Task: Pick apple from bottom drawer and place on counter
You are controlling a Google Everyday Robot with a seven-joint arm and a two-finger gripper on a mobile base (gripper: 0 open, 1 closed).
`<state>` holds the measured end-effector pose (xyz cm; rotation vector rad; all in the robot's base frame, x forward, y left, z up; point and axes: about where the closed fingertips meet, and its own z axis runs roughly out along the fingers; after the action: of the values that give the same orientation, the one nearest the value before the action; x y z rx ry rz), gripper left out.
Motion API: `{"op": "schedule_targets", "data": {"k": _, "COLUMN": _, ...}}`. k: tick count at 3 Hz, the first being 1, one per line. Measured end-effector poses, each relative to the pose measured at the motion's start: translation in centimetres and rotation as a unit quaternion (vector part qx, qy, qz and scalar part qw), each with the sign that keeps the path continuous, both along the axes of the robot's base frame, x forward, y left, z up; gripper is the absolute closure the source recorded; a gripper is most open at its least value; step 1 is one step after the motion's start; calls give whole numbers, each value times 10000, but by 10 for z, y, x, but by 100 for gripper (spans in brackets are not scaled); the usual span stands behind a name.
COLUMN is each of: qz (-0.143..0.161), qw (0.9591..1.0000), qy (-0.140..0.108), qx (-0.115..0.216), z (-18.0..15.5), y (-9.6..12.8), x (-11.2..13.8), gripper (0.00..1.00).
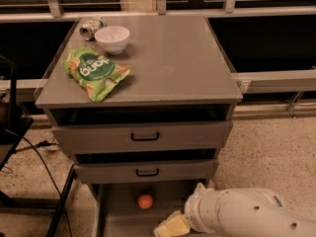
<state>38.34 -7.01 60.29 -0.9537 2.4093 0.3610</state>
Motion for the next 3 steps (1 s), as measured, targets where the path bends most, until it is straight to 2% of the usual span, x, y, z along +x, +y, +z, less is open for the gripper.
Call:
{"op": "schedule_targets", "data": {"k": 1, "qz": 208, "qw": 9998, "qy": -39, "qx": 2, "z": -14, "y": 6, "x": 2, "gripper": 0}}
{"op": "schedule_targets", "data": {"k": 2, "qz": 790, "qw": 9963, "qy": -329, "qx": 38, "z": -42, "y": 18, "x": 13, "gripper": 0}}
{"op": "schedule_targets", "data": {"k": 3, "qz": 1359, "qw": 9891, "qy": -543, "qx": 144, "z": -72, "y": 23, "x": 22, "gripper": 0}}
